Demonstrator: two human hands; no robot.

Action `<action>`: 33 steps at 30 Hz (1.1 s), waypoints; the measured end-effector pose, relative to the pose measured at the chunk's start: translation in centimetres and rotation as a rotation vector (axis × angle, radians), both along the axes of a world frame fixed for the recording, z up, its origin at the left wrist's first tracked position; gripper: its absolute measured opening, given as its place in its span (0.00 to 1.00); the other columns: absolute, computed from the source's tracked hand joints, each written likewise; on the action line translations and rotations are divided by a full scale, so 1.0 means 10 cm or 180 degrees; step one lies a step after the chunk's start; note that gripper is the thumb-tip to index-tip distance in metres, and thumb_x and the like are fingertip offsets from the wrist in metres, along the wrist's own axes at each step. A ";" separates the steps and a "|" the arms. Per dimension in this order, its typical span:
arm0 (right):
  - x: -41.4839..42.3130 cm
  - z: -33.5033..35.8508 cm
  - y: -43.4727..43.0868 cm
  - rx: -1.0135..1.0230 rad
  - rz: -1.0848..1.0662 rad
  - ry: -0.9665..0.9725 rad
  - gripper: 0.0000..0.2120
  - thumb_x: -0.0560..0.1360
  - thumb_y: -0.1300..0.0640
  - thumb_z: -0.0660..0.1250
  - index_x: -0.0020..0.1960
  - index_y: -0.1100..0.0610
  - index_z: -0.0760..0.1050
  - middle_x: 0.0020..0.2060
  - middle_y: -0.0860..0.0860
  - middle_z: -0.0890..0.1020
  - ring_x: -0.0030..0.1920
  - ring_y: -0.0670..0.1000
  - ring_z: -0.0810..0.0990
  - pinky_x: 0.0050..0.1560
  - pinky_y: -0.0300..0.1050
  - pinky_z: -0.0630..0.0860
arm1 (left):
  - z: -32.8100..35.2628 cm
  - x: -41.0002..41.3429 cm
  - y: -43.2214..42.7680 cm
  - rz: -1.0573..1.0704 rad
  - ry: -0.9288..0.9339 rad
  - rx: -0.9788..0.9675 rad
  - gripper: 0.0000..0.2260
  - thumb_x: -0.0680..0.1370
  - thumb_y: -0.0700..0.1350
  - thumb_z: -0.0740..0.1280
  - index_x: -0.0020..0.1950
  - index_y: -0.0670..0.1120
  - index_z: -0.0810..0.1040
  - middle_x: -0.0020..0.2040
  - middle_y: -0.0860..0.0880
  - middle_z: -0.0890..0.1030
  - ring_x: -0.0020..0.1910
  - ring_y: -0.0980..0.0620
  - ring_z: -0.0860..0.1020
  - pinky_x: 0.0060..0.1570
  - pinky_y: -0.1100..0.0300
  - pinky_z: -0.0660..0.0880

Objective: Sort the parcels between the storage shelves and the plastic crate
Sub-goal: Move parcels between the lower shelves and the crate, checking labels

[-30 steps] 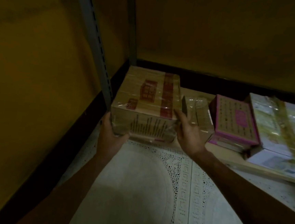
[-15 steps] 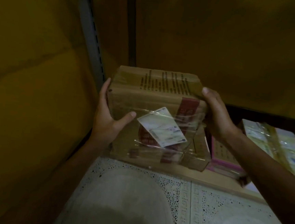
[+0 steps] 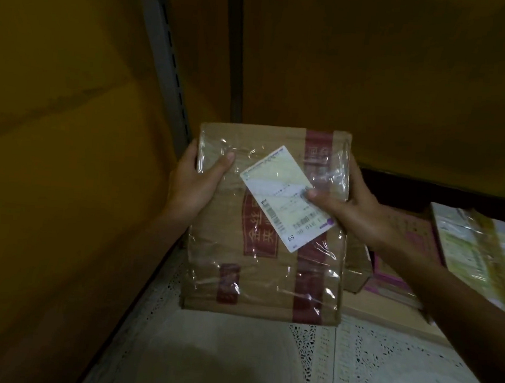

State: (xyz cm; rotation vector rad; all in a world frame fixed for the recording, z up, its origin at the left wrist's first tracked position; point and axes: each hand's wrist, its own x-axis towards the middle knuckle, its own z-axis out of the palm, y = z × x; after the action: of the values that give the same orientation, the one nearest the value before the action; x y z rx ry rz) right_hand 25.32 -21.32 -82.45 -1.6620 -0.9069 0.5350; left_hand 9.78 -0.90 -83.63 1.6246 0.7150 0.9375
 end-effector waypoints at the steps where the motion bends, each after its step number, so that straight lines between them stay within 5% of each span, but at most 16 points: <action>1: 0.00 -0.08 0.01 0.0004 -0.0041 -0.0017 0.42 0.67 0.46 0.72 0.74 0.38 0.52 0.52 0.43 0.83 0.45 0.46 0.85 0.40 0.41 0.82 | -0.02 0.02 0.00 -0.0028 0.0051 -0.0003 0.19 0.69 0.58 0.71 0.58 0.61 0.73 0.53 0.58 0.79 0.51 0.57 0.79 0.54 0.49 0.77; 5: 0.15 -0.36 0.07 0.0241 -0.0683 0.0255 0.30 0.73 0.51 0.69 0.71 0.44 0.59 0.51 0.47 0.82 0.46 0.48 0.85 0.45 0.49 0.82 | -0.13 -0.02 0.04 -0.0177 0.0368 -0.0242 0.34 0.66 0.60 0.70 0.69 0.55 0.65 0.69 0.49 0.69 0.62 0.51 0.72 0.57 0.51 0.74; 9: 0.34 -0.57 0.22 0.0177 -0.1143 0.0365 0.27 0.75 0.50 0.67 0.70 0.43 0.60 0.49 0.46 0.81 0.43 0.48 0.84 0.46 0.54 0.81 | -0.42 -0.29 -0.05 -0.0699 0.1315 -0.0610 0.48 0.57 0.66 0.72 0.72 0.62 0.54 0.74 0.49 0.60 0.68 0.45 0.65 0.58 0.44 0.71; 12: 0.46 -0.66 0.37 -0.0123 -0.1380 0.0459 0.28 0.75 0.44 0.64 0.72 0.45 0.60 0.56 0.50 0.80 0.48 0.50 0.82 0.50 0.54 0.79 | -0.72 -0.50 -0.17 -0.1250 0.1259 -0.0758 0.50 0.57 0.61 0.76 0.71 0.67 0.49 0.67 0.59 0.62 0.61 0.58 0.69 0.45 0.61 0.75; 15: 0.41 -0.74 0.48 -0.0712 -0.0979 0.0427 0.34 0.73 0.42 0.66 0.74 0.46 0.56 0.55 0.52 0.80 0.48 0.52 0.82 0.46 0.50 0.80 | -0.95 -0.50 -0.23 -0.1109 0.1114 -0.0139 0.46 0.61 0.51 0.79 0.68 0.69 0.52 0.60 0.69 0.64 0.52 0.79 0.67 0.40 0.78 0.70; 20: 0.24 -0.96 0.59 -0.1668 -0.0870 -0.1159 0.29 0.76 0.46 0.64 0.72 0.51 0.56 0.57 0.57 0.78 0.50 0.57 0.80 0.41 0.44 0.74 | -1.16 -0.36 -0.33 -0.0220 0.1290 0.0520 0.33 0.68 0.46 0.74 0.69 0.57 0.64 0.68 0.50 0.65 0.66 0.51 0.66 0.56 0.60 0.71; 22: 0.25 -1.03 0.57 -0.1475 -0.0772 -0.0947 0.27 0.78 0.49 0.62 0.73 0.48 0.57 0.59 0.56 0.78 0.44 0.49 0.76 0.32 0.34 0.66 | -1.22 -0.33 -0.35 -0.0021 0.1497 0.0657 0.29 0.70 0.46 0.73 0.69 0.52 0.67 0.71 0.45 0.60 0.70 0.46 0.62 0.63 0.51 0.69; 24: 0.30 -1.08 0.47 -0.1179 -0.0485 -0.0271 0.26 0.79 0.50 0.60 0.74 0.45 0.56 0.64 0.55 0.75 0.46 0.46 0.73 0.35 0.31 0.68 | -1.21 -0.28 -0.35 0.0091 0.1631 0.0756 0.27 0.72 0.46 0.71 0.69 0.51 0.67 0.72 0.43 0.59 0.70 0.43 0.60 0.64 0.49 0.66; 27: 0.38 -1.15 0.25 -0.0668 -0.0212 0.0674 0.25 0.80 0.53 0.59 0.74 0.44 0.57 0.70 0.53 0.68 0.62 0.51 0.74 0.56 0.45 0.75 | -1.16 -0.21 -0.32 0.0221 0.2206 0.1095 0.26 0.75 0.51 0.66 0.71 0.53 0.63 0.74 0.43 0.57 0.71 0.42 0.59 0.64 0.44 0.65; 30: 0.51 -1.22 -0.07 -0.1134 -0.0631 -0.0535 0.26 0.77 0.49 0.62 0.73 0.49 0.60 0.71 0.53 0.68 0.68 0.56 0.69 0.65 0.50 0.67 | -1.09 -0.13 -0.31 0.0256 0.2614 0.1325 0.26 0.75 0.53 0.65 0.72 0.53 0.63 0.73 0.42 0.59 0.70 0.40 0.60 0.63 0.39 0.65; 33: 0.68 -1.26 -0.46 -0.2009 -0.0588 -0.1573 0.42 0.70 0.37 0.67 0.76 0.49 0.50 0.74 0.56 0.57 0.72 0.61 0.58 0.70 0.59 0.60 | -1.03 -0.01 -0.43 0.0424 0.3007 0.1848 0.28 0.73 0.50 0.67 0.71 0.49 0.63 0.73 0.38 0.58 0.72 0.37 0.54 0.70 0.40 0.53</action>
State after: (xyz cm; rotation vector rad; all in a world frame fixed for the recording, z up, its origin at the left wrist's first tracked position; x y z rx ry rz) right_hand 32.15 -25.94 -95.05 -2.4985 -0.9742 0.2948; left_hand 9.71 -5.20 -93.97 2.6023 1.2656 0.4263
